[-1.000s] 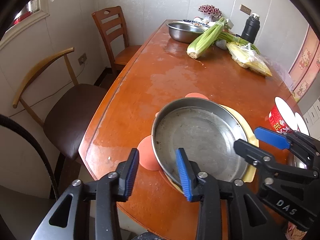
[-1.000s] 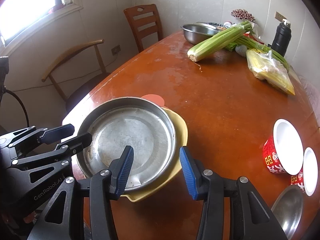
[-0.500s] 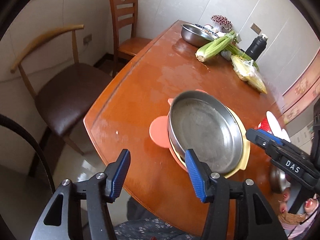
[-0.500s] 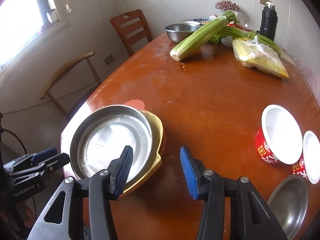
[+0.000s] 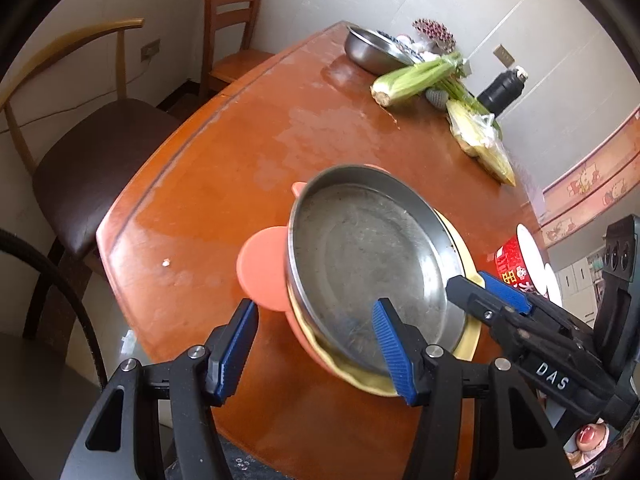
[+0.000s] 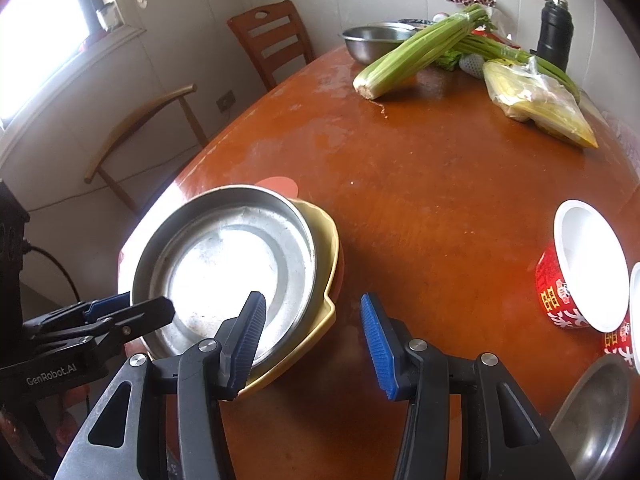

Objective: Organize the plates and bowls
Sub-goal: 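Regrasp the silver pan rim with the left gripper and nudge it centered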

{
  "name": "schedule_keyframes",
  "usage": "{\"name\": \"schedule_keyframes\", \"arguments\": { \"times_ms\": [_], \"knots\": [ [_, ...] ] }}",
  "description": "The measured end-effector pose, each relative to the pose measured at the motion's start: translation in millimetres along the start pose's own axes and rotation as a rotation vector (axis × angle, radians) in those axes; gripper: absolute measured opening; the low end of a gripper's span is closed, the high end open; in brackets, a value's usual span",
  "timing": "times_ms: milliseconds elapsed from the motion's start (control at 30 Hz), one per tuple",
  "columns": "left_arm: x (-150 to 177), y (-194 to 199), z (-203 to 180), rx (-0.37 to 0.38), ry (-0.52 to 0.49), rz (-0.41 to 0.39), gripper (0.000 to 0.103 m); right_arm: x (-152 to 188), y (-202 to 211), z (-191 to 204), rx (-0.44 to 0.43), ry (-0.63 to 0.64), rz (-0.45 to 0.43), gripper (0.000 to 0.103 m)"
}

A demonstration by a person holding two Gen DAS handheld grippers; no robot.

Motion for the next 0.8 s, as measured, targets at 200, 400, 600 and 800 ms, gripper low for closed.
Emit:
{"name": "schedule_keyframes", "arguments": {
  "times_ms": [200, 400, 600, 800],
  "knots": [
    [-7.0, -12.6, -22.3, -0.020, -0.052, 0.011, 0.059, -2.0, -4.7, -7.2, 0.002, -0.007, 0.008, 0.051],
    [-18.6, -23.7, -43.1, -0.025, -0.092, 0.017, 0.058, -5.1, -4.1, -21.5, 0.017, -0.034, -0.001, 0.051],
    [-32.6, -36.7, -62.8, -0.048, -0.135, 0.011, 0.058, -10.4, -2.0, -41.7, 0.041, -0.076, -0.015, 0.051],
    [-43.5, -45.2, -73.7, -0.051, -0.163, 0.006, 0.059, -15.1, -1.8, -54.3, 0.058, -0.105, -0.019, 0.051]
  ]
}}
Point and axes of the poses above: each gripper's, at about its wrist camera, not at the fingertips, and y roughly against the way its jaws point, z to its left, x to its underside, the point moved 1 cm from there along -y, roughly the way its jaws point, and after that the axes turned 9 degrees about -x, right-handed, at the moved point
